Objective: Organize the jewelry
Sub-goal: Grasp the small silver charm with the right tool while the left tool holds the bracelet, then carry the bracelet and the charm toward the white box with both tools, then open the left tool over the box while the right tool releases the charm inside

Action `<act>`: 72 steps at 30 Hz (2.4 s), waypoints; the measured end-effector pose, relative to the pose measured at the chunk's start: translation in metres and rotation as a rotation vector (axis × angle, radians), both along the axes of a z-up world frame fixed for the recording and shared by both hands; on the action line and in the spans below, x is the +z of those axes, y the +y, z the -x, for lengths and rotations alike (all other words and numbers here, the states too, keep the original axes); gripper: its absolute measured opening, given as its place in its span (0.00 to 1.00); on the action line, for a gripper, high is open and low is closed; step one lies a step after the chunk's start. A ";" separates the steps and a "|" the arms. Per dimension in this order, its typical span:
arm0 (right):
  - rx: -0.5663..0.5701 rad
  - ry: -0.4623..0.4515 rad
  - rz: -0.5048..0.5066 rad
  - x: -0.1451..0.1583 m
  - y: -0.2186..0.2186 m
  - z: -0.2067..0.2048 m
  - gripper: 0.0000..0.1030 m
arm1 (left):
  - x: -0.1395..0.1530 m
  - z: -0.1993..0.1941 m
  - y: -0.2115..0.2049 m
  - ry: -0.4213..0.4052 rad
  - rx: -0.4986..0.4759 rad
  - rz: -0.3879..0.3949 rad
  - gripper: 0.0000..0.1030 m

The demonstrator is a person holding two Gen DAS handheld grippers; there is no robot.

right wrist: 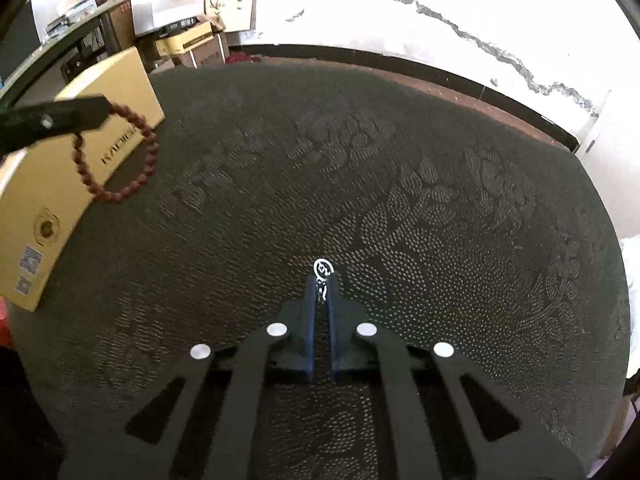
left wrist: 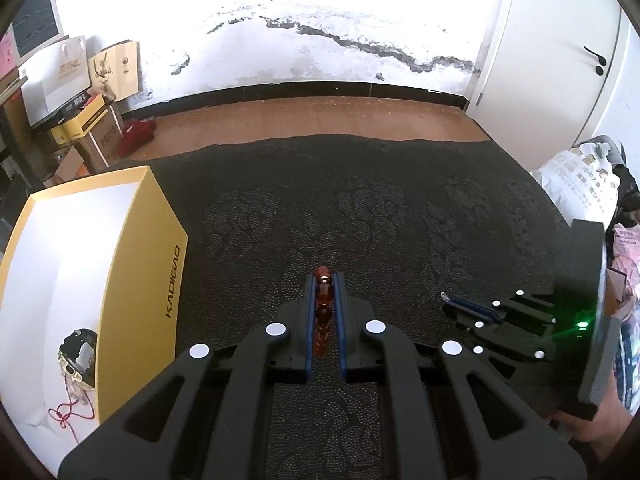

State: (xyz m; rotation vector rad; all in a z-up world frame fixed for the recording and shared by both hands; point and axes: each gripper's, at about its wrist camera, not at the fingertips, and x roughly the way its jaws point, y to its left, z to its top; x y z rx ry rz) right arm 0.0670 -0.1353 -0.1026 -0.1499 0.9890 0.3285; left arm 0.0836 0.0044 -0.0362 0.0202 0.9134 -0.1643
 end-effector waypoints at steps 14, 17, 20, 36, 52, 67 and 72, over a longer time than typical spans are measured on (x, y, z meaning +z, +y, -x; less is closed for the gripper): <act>-0.003 -0.025 -0.047 0.088 0.045 0.029 0.06 | 0.032 0.028 0.035 -0.041 0.065 0.002 0.08; 0.025 -0.039 -0.065 0.105 0.065 0.037 0.06 | 0.043 0.039 0.059 -0.050 0.125 0.000 0.08; 0.075 -0.055 -0.070 0.120 0.094 0.046 0.06 | 0.050 0.053 0.085 -0.050 0.181 -0.010 0.08; 0.320 -0.082 -0.127 0.172 0.251 0.084 0.06 | 0.102 0.137 0.215 -0.078 0.421 -0.062 0.08; 0.338 -0.034 -0.158 0.162 0.291 0.068 0.06 | 0.054 0.134 0.264 0.022 0.537 -0.061 0.08; 0.332 -0.036 -0.164 0.160 0.288 0.062 0.06 | 0.036 0.117 0.263 0.062 0.534 -0.098 0.08; 0.331 -0.039 -0.166 0.161 0.288 0.062 0.06 | 0.026 0.110 0.262 0.082 0.535 -0.095 0.08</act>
